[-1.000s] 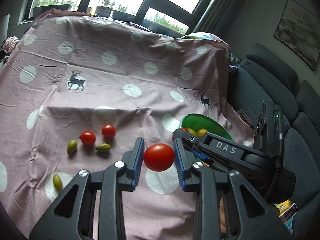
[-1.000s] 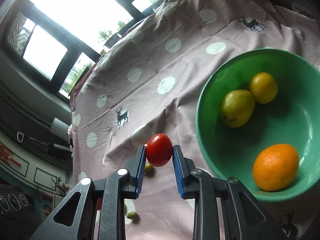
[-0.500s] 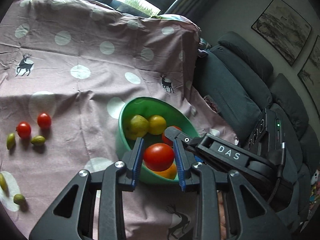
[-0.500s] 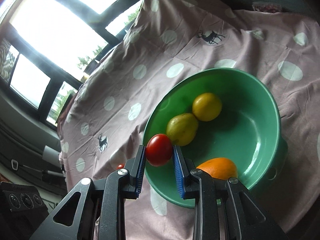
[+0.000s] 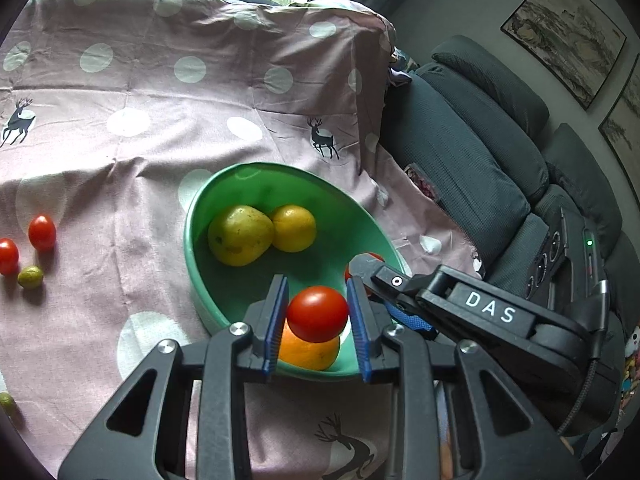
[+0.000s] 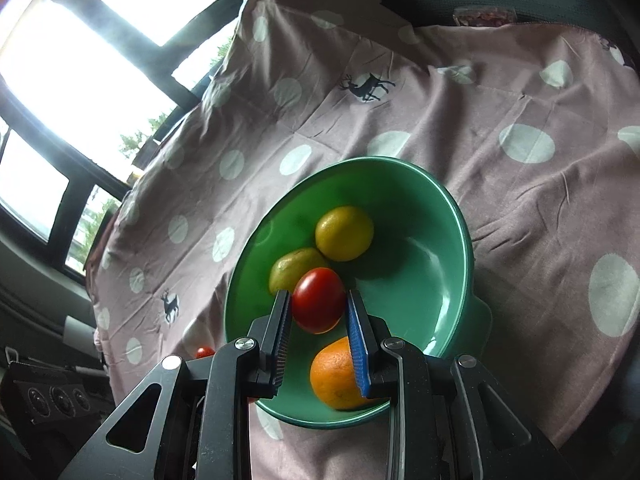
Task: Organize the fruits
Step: 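Carry the tomatoes in both tools over the green bowl, then open both tools to drop the tomatoes into the bowl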
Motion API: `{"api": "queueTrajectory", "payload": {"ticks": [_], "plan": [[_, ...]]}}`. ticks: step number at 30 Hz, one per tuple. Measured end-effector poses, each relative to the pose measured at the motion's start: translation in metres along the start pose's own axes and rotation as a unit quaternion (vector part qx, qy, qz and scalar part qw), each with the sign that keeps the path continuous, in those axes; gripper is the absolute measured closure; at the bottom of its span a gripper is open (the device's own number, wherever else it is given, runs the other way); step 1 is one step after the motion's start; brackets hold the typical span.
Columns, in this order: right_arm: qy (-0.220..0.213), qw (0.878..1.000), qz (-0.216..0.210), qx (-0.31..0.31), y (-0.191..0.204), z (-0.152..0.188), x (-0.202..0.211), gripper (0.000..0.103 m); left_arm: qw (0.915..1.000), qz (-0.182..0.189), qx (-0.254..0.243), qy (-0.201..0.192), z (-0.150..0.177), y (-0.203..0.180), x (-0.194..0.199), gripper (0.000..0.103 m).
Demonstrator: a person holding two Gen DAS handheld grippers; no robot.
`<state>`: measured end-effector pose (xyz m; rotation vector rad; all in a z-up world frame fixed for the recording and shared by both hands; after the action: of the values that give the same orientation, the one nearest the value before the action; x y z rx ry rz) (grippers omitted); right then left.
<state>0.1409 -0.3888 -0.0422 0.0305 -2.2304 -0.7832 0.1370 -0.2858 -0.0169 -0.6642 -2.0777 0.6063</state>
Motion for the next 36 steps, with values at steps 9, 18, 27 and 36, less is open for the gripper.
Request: {"api": "queueTrajectory", "payload": {"ticks": [9,18,27,36], "plan": [[0.003,0.999,0.053,-0.003,-0.012,-0.001,-0.001,0.074,0.9989,-0.039,-0.024,0.013,0.005,0.004,-0.015,0.074],[-0.014,0.999,0.050,0.014,-0.001,-0.004,0.004,0.049,0.9977,-0.050,-0.046,0.003,-0.006,0.007,-0.002,0.051],[-0.033,0.997,0.006,0.063,0.052,-0.010,0.001,0.047,0.9910,-0.114,-0.013,-0.069,-0.055,0.060,0.055,0.037],[-0.008,0.987,-0.035,0.157,0.130,0.008,-0.035,0.047,0.9629,-0.235,0.061,-0.117,-0.072,0.156,0.100,0.038]]}}
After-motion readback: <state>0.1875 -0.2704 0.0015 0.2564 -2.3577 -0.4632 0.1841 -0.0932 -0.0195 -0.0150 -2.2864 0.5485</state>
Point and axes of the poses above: each gripper's, at about its wrist camera, not at the fingertips, and x roughly against the way its jaws point, y to its left, z to its underside, the point moved 8 cm from there along -x, roughly the way its jaws point, and after that the axes turned 9 degrees about x, right-handed, at the moved point
